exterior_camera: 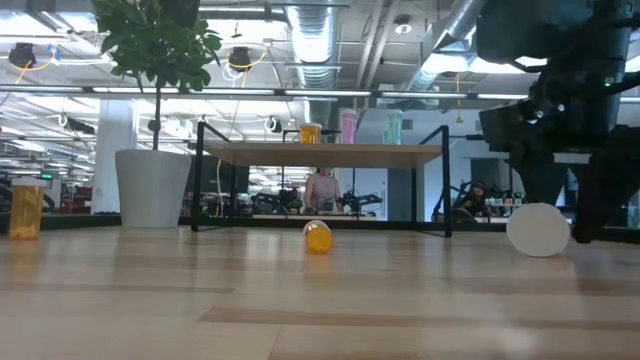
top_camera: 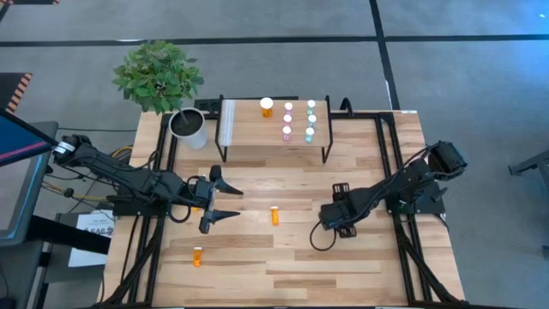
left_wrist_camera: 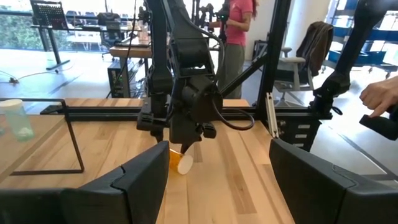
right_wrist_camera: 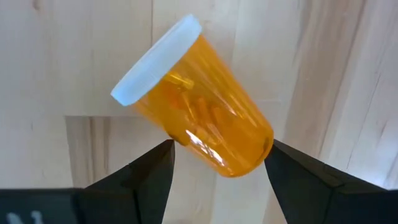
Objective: Pick and place medicine bottles onto shelf by color
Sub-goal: Put the large orange pill bottle on the shelf aligned with the other large orange pill bottle
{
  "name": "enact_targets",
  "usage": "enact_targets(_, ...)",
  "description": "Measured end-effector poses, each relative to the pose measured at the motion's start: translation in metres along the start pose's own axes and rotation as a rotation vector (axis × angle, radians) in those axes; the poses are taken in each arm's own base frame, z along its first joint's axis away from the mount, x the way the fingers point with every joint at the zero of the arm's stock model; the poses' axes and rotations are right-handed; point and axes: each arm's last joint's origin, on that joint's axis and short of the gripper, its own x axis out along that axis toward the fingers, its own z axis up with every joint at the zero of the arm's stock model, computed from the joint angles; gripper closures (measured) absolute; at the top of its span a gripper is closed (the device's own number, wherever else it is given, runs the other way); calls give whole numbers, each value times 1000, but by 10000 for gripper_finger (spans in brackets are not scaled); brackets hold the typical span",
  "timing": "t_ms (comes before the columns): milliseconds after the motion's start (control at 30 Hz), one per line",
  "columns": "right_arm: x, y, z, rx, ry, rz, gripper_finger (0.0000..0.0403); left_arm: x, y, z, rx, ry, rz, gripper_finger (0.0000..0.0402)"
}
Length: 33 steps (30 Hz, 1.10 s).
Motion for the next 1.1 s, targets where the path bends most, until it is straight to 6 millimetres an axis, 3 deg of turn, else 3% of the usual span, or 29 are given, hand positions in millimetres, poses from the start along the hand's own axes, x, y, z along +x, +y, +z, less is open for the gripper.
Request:
enact_targets(400,-12,-3,-1,-45,66,-62,133,0,0,0,0,0,-1,136)
enact_targets(767,-38,-14,25,-91,-32,-38,133,0,0,0,-1,0,2,136)
enact_targets(1100,-24,-18,27,-275,63,29,133,0,0,-2,-1,14,3,136)
